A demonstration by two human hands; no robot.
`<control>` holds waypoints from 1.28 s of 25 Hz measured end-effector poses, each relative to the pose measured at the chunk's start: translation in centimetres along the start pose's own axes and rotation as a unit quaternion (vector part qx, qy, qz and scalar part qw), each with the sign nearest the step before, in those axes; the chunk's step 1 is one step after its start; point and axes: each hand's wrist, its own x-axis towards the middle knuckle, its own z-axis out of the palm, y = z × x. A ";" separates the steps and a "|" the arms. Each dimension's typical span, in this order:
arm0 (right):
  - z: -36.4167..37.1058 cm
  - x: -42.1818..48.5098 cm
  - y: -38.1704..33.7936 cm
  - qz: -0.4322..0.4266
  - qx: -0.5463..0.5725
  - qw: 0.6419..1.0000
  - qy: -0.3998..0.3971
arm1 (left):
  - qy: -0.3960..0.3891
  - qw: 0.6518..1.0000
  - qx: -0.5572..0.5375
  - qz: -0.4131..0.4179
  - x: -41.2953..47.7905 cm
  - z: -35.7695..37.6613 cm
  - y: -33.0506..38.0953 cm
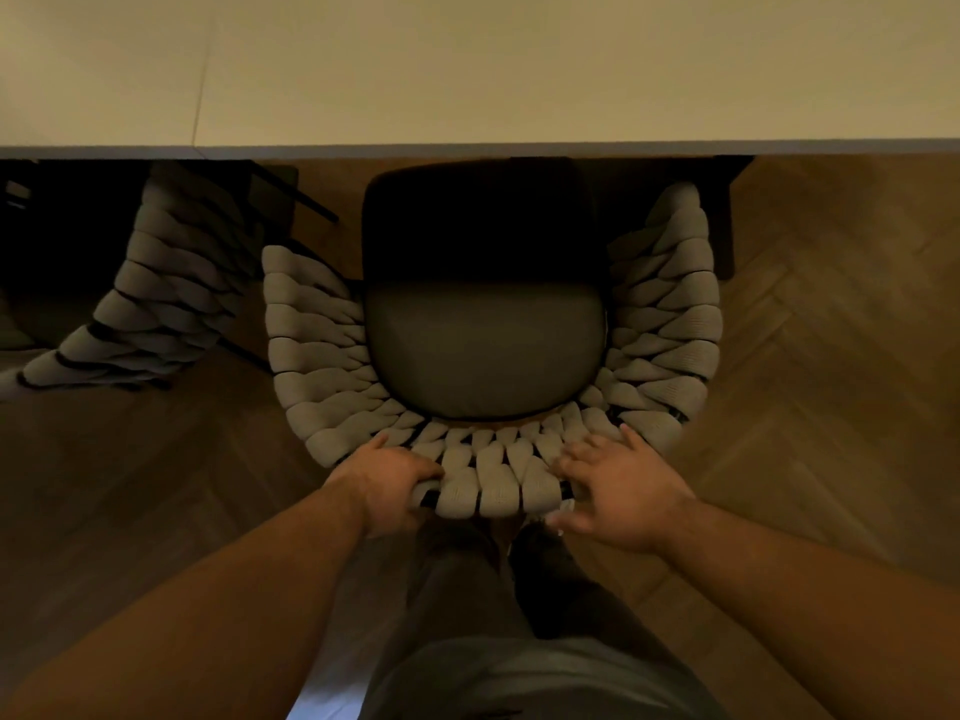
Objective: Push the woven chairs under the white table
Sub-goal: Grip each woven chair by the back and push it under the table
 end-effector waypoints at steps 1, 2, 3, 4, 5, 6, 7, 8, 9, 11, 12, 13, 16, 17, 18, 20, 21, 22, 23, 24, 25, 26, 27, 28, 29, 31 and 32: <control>-0.1 0.6 -0.6 -0.015 -0.018 0.999 -0.035 | -0.011 1.000 -0.005 0.000 -0.1 -0.5 -0.5; -0.1 1.2 -0.9 -0.012 -0.031 0.998 -0.049 | -0.021 1.000 -0.015 -0.002 -0.1 -1.0 -1.0; -0.2 1.6 -1.0 0.000 -0.034 0.998 -0.049 | -0.031 0.999 -0.031 -0.001 -0.3 -1.3 -1.4; -0.5 2.0 -1.0 0.013 -0.031 0.998 -0.052 | -0.038 0.998 -0.046 0.004 -0.5 -1.6 -1.8; -0.7 2.4 -0.9 0.027 -0.031 0.997 -0.057 | -0.038 0.998 -0.052 0.010 -0.6 -1.8 -2.1; -0.9 2.8 -0.8 0.035 -0.034 0.997 -0.061 | -0.033 0.998 -0.052 0.015 -0.8 -2.0 -2.5; -1.0 3.1 -0.8 0.038 -0.034 0.997 -0.065 | -0.032 0.998 -0.047 0.019 -0.9 -2.4 -2.7; -1.3 3.5 -0.8 0.038 -0.032 0.997 -0.061 | -0.031 0.998 -0.041 0.023 -0.9 -2.9 -2.9; -1.6 3.8 -0.7 0.039 -0.027 0.997 -0.058 | -0.032 0.999 -0.034 0.026 -0.8 -3.5 -3.2; -2.3 4.6 -0.5 0.044 -0.019 0.998 -0.047 | -0.026 0.999 -0.025 0.027 -0.4 -4.6 -4.0; -2.8 5.0 -0.3 0.047 -0.015 0.998 -0.040 | -0.018 0.999 -0.023 0.025 -0.2 -5.2 -4.5; -3.5 5.5 -0.1 0.050 -0.016 0.998 -0.031 | -0.007 0.999 -0.021 0.022 0.1 -5.8 -4.9; -5.5 7.3 0.4 0.051 -0.018 0.999 -0.003 | 0.020 1.000 -0.014 0.015 1.1 -8.0 -6.6; -6.1 7.9 0.4 0.051 -0.016 0.999 -0.001 | 0.020 1.000 -0.008 0.014 1.4 -8.8 -7.1; -6.5 8.3 0.4 0.050 -0.015 0.999 -0.003 | 0.018 1.000 0.002 0.016 1.6 -9.4 -7.6; -6.9 8.6 0.1 0.053 -0.009 0.998 -0.013 | 0.012 0.999 0.024 0.030 1.8 -10.1 -8.2; -6.9 8.5 0.0 0.054 -0.009 0.998 -0.015 | 0.013 0.999 0.030 0.038 1.8 -10.1 -8.3; -6.8 8.5 0.0 0.055 -0.010 0.998 -0.012 | 0.016 0.998 0.035 0.044 1.9 -10.1 -8.4; -6.8 8.4 0.0 0.056 -0.011 0.998 -0.010 | 0.018 0.998 0.041 0.052 1.9 -10.0 -8.5; -6.8 8.4 0.0 0.056 -0.011 0.998 -0.011 | 0.016 0.997 0.043 0.060 2.0 -10.0 -8.7; -6.9 8.5 0.1 0.057 -0.007 0.998 -0.015 | 0.011 0.997 0.040 0.065 2.0 -10.1 -8.9; -7.0 8.5 0.1 0.058 0.000 0.998 -0.019 | 0.005 0.997 0.034 0.068 2.2 -10.1 -9.0; -7.0 8.6 0.1 0.059 0.005 0.998 -0.022 | 0.002 0.997 0.031 0.069 2.3 -10.1 -9.0; -6.9 8.6 0.1 0.058 0.006 0.998 -0.022 | 0.001 0.997 0.027 0.067 2.4 -10.0 -9.0; -6.8 8.5 0.2 0.056 0.006 0.998 -0.022 | 0.000 0.998 0.015 0.062 2.5 -10.0 -8.9; -6.7 8.1 0.5 0.060 0.012 0.998 -0.024 | -0.015 0.998 -0.019 0.052 2.9 -10.1 -8.5; -6.5 7.9 0.7 0.062 0.016 0.998 -0.023 | -0.021 0.998 -0.028 0.047 3.1 -10.1 -8.3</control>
